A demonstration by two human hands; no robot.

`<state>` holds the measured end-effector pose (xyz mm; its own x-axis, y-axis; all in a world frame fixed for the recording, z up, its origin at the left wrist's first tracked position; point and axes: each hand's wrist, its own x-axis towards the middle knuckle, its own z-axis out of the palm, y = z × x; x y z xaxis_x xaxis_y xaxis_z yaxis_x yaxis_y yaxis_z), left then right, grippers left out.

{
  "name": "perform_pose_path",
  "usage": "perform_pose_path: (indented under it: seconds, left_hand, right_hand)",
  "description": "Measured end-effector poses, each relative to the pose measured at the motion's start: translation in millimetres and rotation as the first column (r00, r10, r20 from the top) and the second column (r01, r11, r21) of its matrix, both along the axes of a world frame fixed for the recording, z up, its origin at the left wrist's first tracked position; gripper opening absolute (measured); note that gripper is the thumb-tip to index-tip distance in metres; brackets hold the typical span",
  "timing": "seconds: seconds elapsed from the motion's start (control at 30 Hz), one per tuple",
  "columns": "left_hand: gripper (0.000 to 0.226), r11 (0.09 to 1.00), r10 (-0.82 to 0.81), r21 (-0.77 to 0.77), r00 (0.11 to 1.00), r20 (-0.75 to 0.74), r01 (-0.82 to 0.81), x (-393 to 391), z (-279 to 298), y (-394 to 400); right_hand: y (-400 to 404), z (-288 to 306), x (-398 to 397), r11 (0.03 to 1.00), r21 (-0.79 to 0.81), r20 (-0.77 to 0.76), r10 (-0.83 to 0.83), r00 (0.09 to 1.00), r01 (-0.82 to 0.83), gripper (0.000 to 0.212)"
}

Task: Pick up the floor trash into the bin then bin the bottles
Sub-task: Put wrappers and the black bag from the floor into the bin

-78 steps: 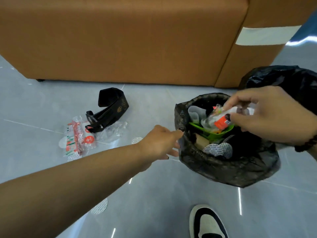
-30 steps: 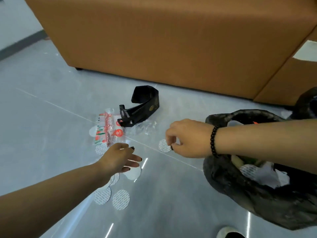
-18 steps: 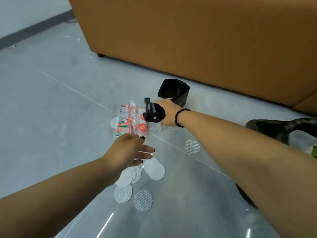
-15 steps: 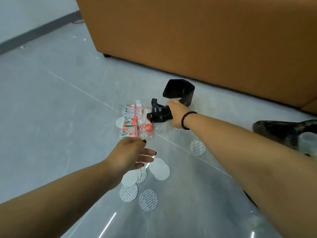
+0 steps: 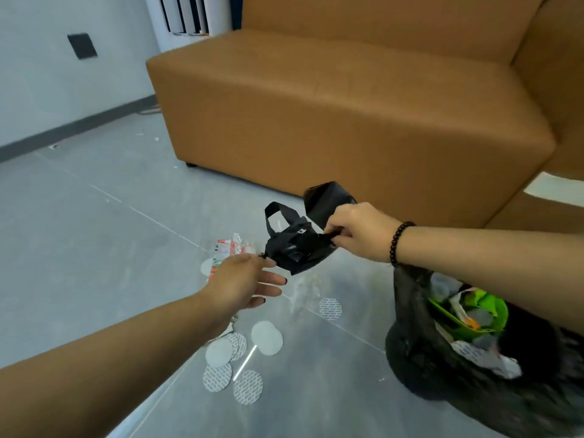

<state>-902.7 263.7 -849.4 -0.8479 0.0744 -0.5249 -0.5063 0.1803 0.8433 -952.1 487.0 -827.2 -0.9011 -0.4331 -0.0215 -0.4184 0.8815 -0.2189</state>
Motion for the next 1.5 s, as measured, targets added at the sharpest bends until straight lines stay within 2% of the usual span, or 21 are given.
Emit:
perform_pose_path:
  seconds: [0.13,0.2,0.27,0.3,0.4,0.47,0.5,0.53,0.6,0.63,0.73,0.8,0.93,1.0,1.1,1.17,1.23,1.33,1.43,1.5]
  left_hand:
    - [0.024,0.988,0.145,-0.03,0.969,-0.199,-0.154,19.8,49.6,6.3]
    - [0.024,0.983,0.163,-0.043,0.951,-0.261,-0.18,26.5,68.1,7.4]
    - [0.018,0.989,0.076,-0.1,0.955,-0.287,-0.109,36.9,87.9,8.1]
    - [0.024,0.991,0.021,-0.117,0.958,-0.285,-0.056,43.7,98.8,8.5]
    - [0.062,0.982,-0.168,-0.146,0.916,-0.364,0.122,60.5,127.3,7.3]
    - [0.075,0.966,-0.253,-0.174,0.849,-0.463,0.193,70.1,145.7,7.5]
    - [0.073,0.962,-0.265,-0.191,0.82,-0.507,0.193,74.2,154.3,6.3]
    - [0.064,0.959,-0.273,-0.222,0.788,-0.553,0.176,74.8,160.6,5.2]
    - [0.027,0.932,-0.306,-0.35,0.71,-0.634,0.089,81.0,170.7,3.7]
    - [0.018,0.916,-0.323,-0.399,0.664,-0.675,0.04,87.0,175.5,2.5]
    - [0.034,0.881,-0.377,-0.471,0.532,-0.758,-0.046,101.8,178.2,-2.3]
    - [0.036,0.85,-0.439,-0.524,0.478,-0.761,-0.052,116.2,183.4,-1.8]
    - [0.055,0.72,-0.618,-0.68,0.317,-0.719,-0.137,133.9,194.8,3.1]
    - [0.059,0.658,-0.703,-0.735,0.215,-0.677,-0.164,141.2,201.0,10.8]
    - [0.056,0.581,-0.79,-0.772,0.049,-0.611,-0.257,149.0,210.3,25.7]
    - [0.048,0.568,-0.809,-0.765,-0.031,-0.588,-0.303,153.2,214.3,32.1]
    - [0.043,0.559,-0.815,-0.765,-0.039,-0.579,-0.321,153.6,212.0,34.0]
    - [0.036,0.542,-0.818,-0.803,0.061,-0.571,-0.247,152.2,206.1,32.3]
    - [0.032,0.609,-0.783,-0.793,0.167,-0.6,0.005,148.8,203.4,27.6]
    - [0.025,0.642,-0.764,-0.756,0.18,-0.619,0.126,148.6,202.1,24.3]
  right_hand:
    - [27.2,67.4,72.5,0.992,-0.091,-0.102,0.074,0.992,-0.084,0.012]
    - [35.3,91.0,106.3,0.977,-0.169,-0.168,0.099,0.981,-0.127,0.015]
    - [38.0,113.9,142.1,0.956,-0.245,-0.231,0.106,0.967,-0.163,0.015]
    - [36.8,125.4,158.5,0.941,-0.282,-0.265,0.11,0.958,-0.186,0.013]
    - [27.8,151.7,201.2,0.891,-0.38,-0.331,0.12,0.936,-0.249,0.013]
    - [21.2,162.3,225.0,0.854,-0.436,-0.338,0.135,0.931,-0.282,0.013]
    - [17.4,165.2,236.3,0.847,-0.444,-0.335,0.146,0.931,-0.293,0.014]
    - [14.8,165.9,244.7,0.848,-0.441,-0.33,0.153,0.932,-0.295,0.015]
    - [10.2,163.7,259.9,0.866,-0.408,-0.314,0.164,0.935,-0.289,0.021]
    - [9.2,161.2,264.8,0.888,-0.372,-0.291,0.164,0.942,-0.269,0.025]
    - [13.5,155.0,271.5,0.959,-0.216,-0.145,0.156,0.977,-0.185,0.037]
    - [16.1,163.2,274.6,0.967,-0.21,-0.138,0.114,0.984,-0.141,0.037]
    - [12.5,199.5,275.7,0.896,-0.437,-0.378,-0.096,0.921,-0.086,0.026]
    - [7.1,216.3,273.8,0.88,-0.466,-0.444,-0.139,0.885,-0.095,0.027]
    - [-3.4,225.7,272.0,0.9,-0.434,-0.404,-0.144,0.903,-0.051,0.031]
    - [-7.8,220.4,273.2,0.91,-0.414,-0.378,-0.146,0.914,-0.027,0.033]
    - [-7.5,211.8,274.4,0.92,-0.392,-0.38,-0.14,0.914,-0.022,0.039]
    - [-2.6,200.4,270.5,0.948,-0.316,-0.383,-0.103,0.918,-0.026,0.048]
    - [-1.9,192.3,261.6,0.985,-0.147,-0.516,-0.001,0.857,-0.087,0.04]
    - [-1.2,187.4,257.7,0.983,-0.103,-0.603,0.057,0.796,-0.149,0.029]
